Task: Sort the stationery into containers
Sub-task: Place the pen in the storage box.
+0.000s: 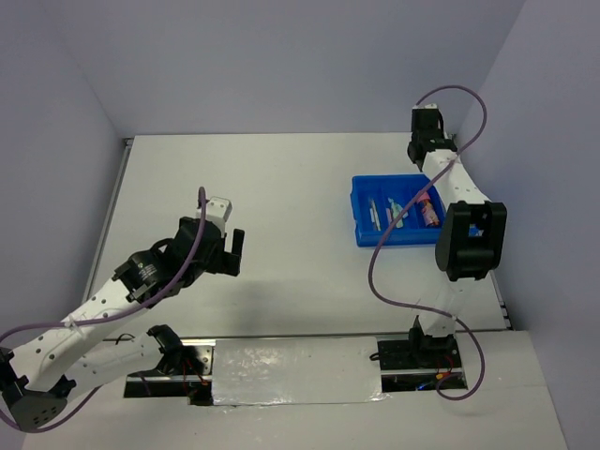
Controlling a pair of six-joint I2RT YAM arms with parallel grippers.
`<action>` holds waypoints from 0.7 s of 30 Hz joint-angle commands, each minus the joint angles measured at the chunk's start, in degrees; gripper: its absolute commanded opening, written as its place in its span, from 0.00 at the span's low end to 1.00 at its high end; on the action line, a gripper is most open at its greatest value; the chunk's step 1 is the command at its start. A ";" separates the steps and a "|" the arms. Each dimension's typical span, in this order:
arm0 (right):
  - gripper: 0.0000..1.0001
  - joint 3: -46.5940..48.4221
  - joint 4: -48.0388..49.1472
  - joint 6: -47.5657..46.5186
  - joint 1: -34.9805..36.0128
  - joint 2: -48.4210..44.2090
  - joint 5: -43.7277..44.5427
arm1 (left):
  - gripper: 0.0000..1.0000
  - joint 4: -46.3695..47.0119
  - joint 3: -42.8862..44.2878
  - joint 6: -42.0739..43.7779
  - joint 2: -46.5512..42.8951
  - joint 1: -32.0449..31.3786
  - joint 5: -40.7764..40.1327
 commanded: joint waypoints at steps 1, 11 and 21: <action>0.00 0.81 -0.50 -4.15 -1.83 1.16 4.47 | 0.99 0.48 0.27 0.71 -1.92 0.17 -3.80; 0.27 -8.17 2.77 -2.04 -4.21 3.09 7.91 | 0.99 1.18 -0.34 0.71 -3.33 0.17 -3.46; 0.89 -5.71 -2.60 2.79 -3.51 -0.84 4.74 | 0.99 0.47 0.71 0.27 -0.34 1.66 -4.60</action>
